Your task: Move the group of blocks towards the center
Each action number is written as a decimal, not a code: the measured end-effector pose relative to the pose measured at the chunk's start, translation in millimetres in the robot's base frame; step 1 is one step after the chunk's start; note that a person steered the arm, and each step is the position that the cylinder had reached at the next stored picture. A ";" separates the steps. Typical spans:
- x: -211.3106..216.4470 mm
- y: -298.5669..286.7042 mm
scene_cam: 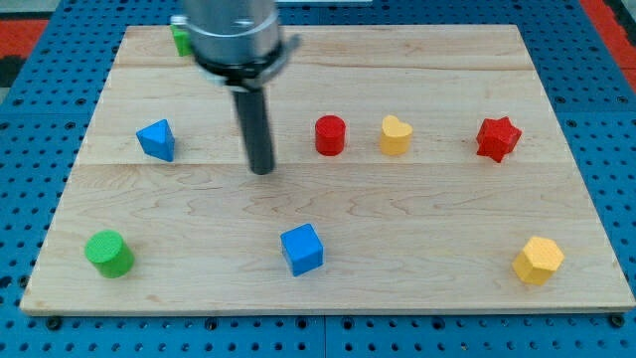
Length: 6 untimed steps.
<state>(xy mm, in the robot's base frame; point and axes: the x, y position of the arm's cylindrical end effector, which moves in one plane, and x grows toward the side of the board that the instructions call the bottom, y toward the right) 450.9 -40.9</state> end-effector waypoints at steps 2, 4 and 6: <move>-13.5 99.9; -73.6 125.7; -62.3 156.6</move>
